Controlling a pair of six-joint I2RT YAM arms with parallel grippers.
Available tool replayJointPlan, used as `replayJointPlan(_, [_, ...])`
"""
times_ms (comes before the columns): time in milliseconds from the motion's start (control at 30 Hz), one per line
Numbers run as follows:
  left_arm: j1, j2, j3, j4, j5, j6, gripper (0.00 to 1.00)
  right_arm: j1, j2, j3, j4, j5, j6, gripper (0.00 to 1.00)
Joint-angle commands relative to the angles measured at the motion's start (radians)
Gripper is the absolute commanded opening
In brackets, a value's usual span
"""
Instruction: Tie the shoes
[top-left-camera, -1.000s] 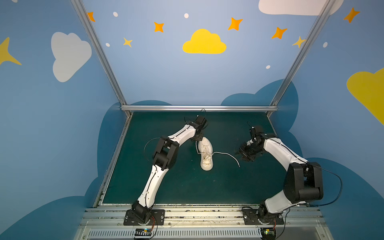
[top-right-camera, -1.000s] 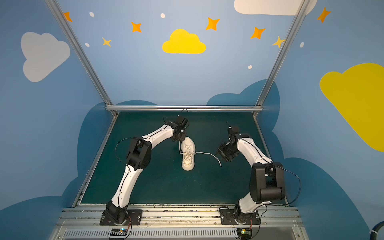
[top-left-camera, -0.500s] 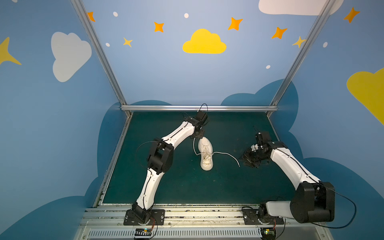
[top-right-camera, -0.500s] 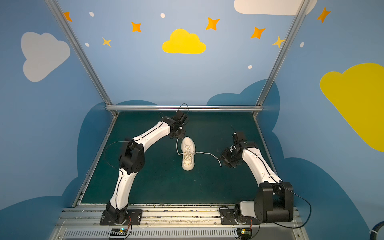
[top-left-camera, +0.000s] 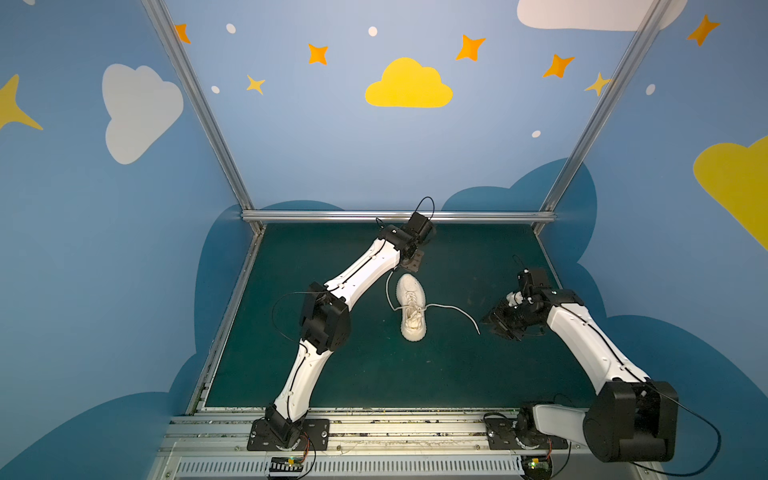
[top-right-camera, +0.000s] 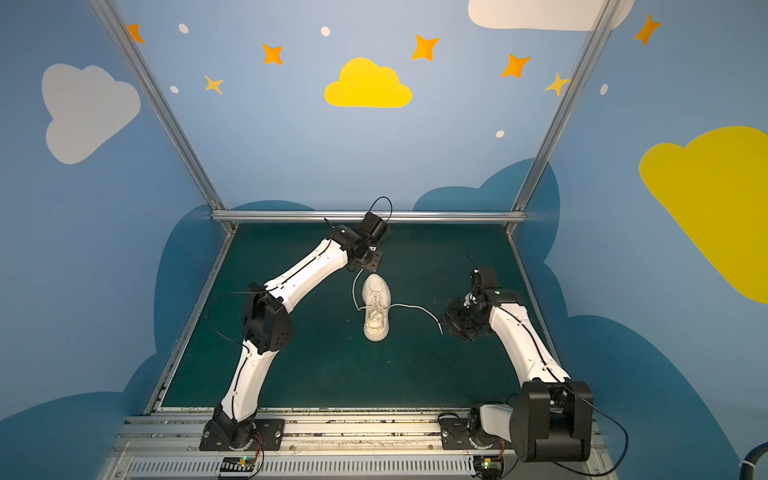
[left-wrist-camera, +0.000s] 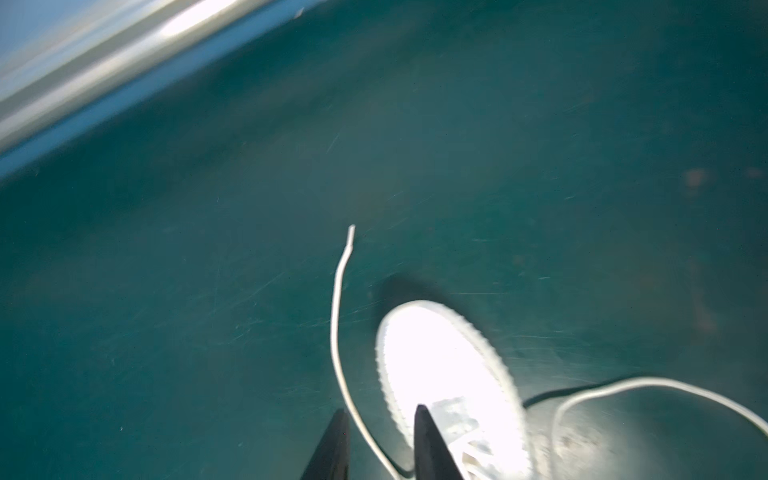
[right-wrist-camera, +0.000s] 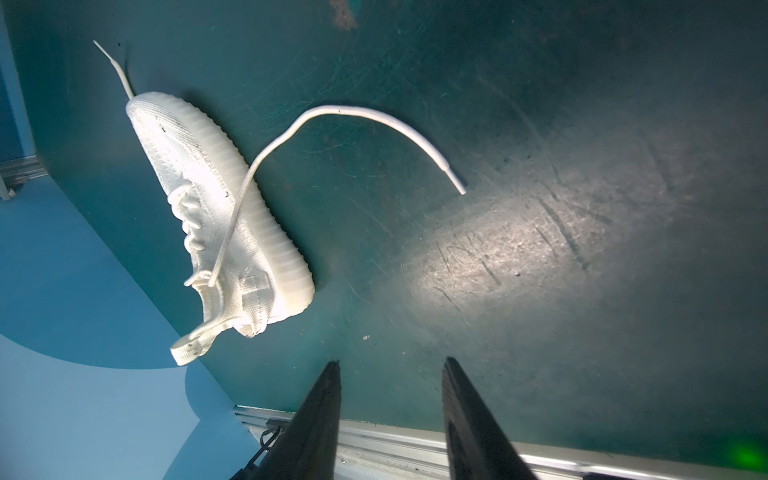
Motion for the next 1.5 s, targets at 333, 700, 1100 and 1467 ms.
replayJointPlan(333, [0.104,0.155,-0.013,-0.013,0.053,0.023,0.39,-0.007,0.105,0.019,0.008,-0.020,-0.025,0.41])
replayJointPlan(700, [0.103,0.220,-0.010,-0.005,0.074,0.029,0.37,-0.008,0.160,0.035,0.017,-0.029,-0.040,0.41])
replayJointPlan(1100, [0.104,0.229,-0.098,0.048,0.162,-0.017,0.20,-0.016,0.148,0.030,0.019,-0.042,-0.044,0.41])
replayJointPlan(1467, [0.124,0.134,-0.245,0.147,0.209,-0.069,0.03,-0.041,0.085,0.018,-0.006,-0.049,-0.054,0.41])
